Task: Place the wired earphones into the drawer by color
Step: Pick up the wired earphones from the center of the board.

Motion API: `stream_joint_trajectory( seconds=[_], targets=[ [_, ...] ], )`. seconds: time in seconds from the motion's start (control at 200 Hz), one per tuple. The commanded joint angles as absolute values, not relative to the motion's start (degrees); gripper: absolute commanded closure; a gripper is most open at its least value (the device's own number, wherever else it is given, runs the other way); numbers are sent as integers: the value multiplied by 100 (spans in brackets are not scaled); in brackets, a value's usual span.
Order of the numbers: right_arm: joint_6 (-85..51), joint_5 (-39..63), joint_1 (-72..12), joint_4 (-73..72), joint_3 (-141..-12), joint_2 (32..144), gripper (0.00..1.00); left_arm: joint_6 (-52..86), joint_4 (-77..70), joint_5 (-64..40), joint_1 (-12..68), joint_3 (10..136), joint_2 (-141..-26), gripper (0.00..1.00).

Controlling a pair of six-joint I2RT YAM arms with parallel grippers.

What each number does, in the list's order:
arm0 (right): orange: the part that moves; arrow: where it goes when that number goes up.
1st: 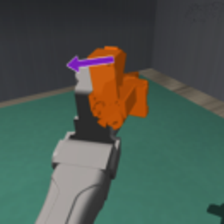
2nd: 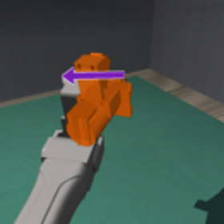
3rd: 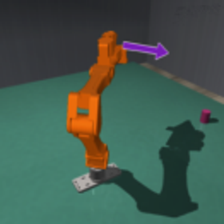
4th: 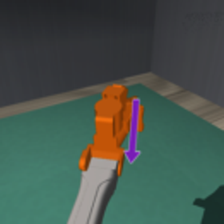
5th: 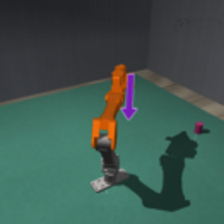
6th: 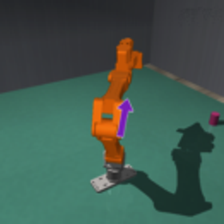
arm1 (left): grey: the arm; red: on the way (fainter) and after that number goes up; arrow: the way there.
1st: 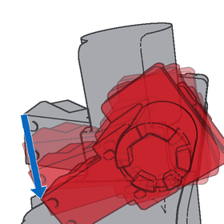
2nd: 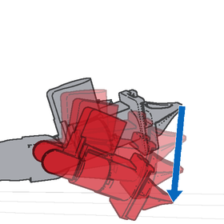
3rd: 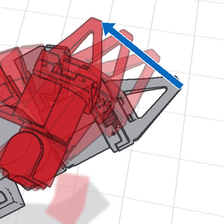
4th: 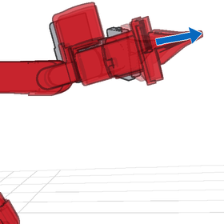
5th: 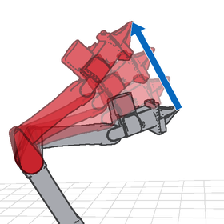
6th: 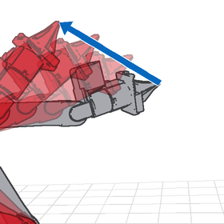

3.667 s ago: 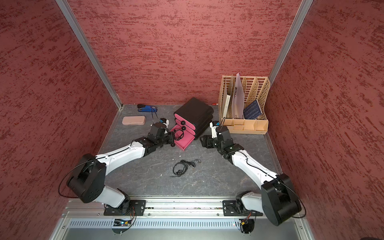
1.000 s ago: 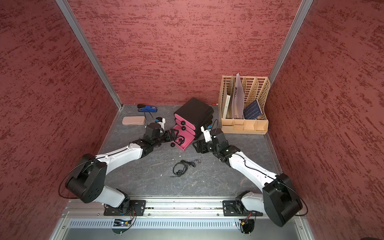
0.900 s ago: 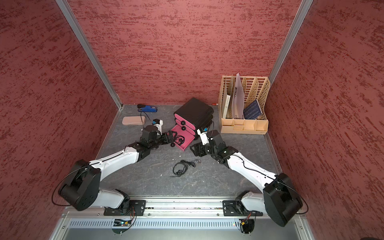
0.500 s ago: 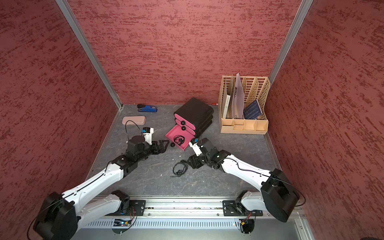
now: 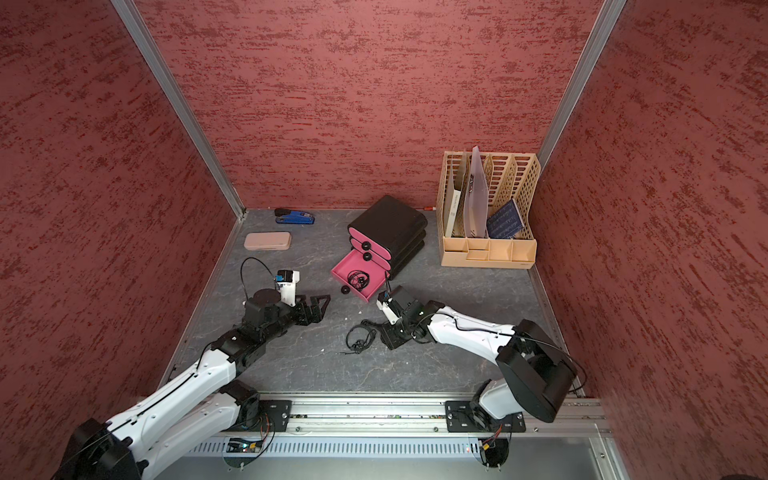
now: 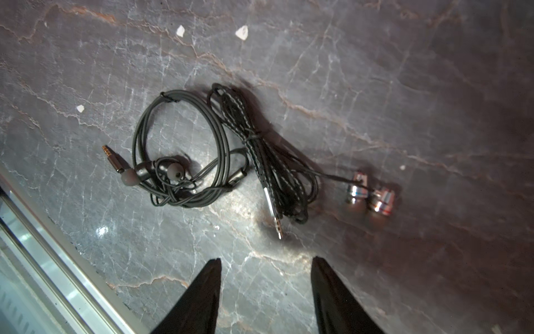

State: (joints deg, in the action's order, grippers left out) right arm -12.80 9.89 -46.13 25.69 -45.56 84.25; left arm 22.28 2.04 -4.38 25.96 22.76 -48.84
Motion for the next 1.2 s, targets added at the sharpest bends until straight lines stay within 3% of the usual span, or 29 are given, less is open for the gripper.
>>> stream_joint_trajectory(
  seconds=[0.0,0.746,1.192],
  targets=[
    [-1206,669,-4663,2592,-4857,8604,46,2105,167,-428,2557,2256,-4879,0],
    [-1011,546,-4669,2293,-5322,9452,54,2074,145,-378,2529,2262,-4931,0],
    [-1064,545,-4676,2302,-5155,9399,86,2074,151,-389,2515,2272,-4932,0]
  ],
)
